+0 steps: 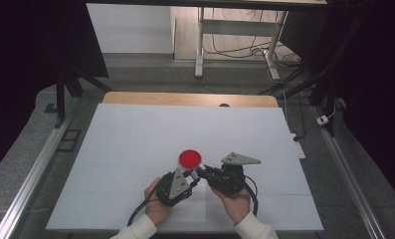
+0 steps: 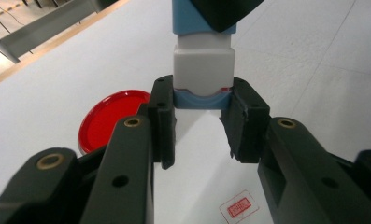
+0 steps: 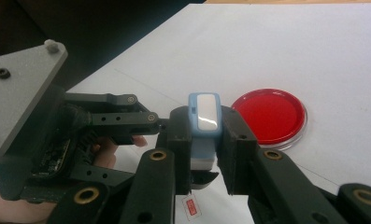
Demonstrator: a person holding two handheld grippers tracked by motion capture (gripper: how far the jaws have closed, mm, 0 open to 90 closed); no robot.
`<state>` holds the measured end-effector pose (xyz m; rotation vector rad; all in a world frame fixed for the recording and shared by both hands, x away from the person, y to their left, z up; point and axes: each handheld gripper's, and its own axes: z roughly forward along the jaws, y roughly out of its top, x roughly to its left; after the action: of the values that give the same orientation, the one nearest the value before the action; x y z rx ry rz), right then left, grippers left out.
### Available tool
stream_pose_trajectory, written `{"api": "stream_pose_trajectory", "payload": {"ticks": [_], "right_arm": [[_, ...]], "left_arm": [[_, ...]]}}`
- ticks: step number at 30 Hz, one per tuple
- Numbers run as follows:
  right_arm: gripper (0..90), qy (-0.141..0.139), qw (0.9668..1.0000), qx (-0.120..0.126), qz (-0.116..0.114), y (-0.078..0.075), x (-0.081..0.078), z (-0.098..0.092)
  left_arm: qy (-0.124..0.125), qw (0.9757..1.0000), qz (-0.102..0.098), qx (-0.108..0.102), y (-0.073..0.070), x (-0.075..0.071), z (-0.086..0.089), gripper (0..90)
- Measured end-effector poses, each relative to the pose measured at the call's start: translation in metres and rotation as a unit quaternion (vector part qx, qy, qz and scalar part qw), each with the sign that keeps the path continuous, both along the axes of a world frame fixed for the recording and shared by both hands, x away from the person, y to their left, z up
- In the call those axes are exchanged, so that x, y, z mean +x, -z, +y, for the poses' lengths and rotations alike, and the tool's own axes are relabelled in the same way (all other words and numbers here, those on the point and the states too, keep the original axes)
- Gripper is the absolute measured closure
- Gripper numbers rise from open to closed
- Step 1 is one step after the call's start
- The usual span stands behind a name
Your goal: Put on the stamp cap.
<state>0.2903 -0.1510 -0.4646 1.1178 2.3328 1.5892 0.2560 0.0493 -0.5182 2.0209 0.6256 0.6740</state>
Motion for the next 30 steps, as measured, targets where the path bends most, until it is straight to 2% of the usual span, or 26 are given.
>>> {"api": "stream_pose_trajectory", "payload": {"ticks": [10,16,20,21,26,30], "right_arm": [[75.5,-0.002,0.9998,0.017,0.014,-0.0008,0.0015,-0.0028],[75.6,-0.004,0.9998,0.01,0.014,-0.0006,0.0007,-0.0011],[75.5,-0.005,0.9998,0.007,0.016,0.0021,0.001,-0.0002],[75.5,-0.005,0.9998,0.007,0.016,0.0022,0.001,-0.0002],[75.5,-0.001,1.0,-0.001,0.0,-0.0003,-0.0003,0.0002],[75.4,-0.003,1.0,-0.002,-0.001,0.001,0.0,0.0002]], "left_arm": [[0.0,0.9999,-0.016,-0.002,-0.0007,-0.0024,0.0,65.8],[0.001,0.9998,-0.018,-0.001,-0.0008,-0.003,0.0002,65.9],[0.001,0.9999,-0.014,0.003,0.0003,-0.002,0.0002,65.8],[0.003,1.0,-0.008,0.005,0.0004,-0.0011,0.0005,65.8],[0.003,1.0,0.005,-0.004,0.0011,0.0007,0.0005,65.4],[0.003,0.9998,0.019,-0.011,0.001,0.0025,0.0017,64.2]]}}
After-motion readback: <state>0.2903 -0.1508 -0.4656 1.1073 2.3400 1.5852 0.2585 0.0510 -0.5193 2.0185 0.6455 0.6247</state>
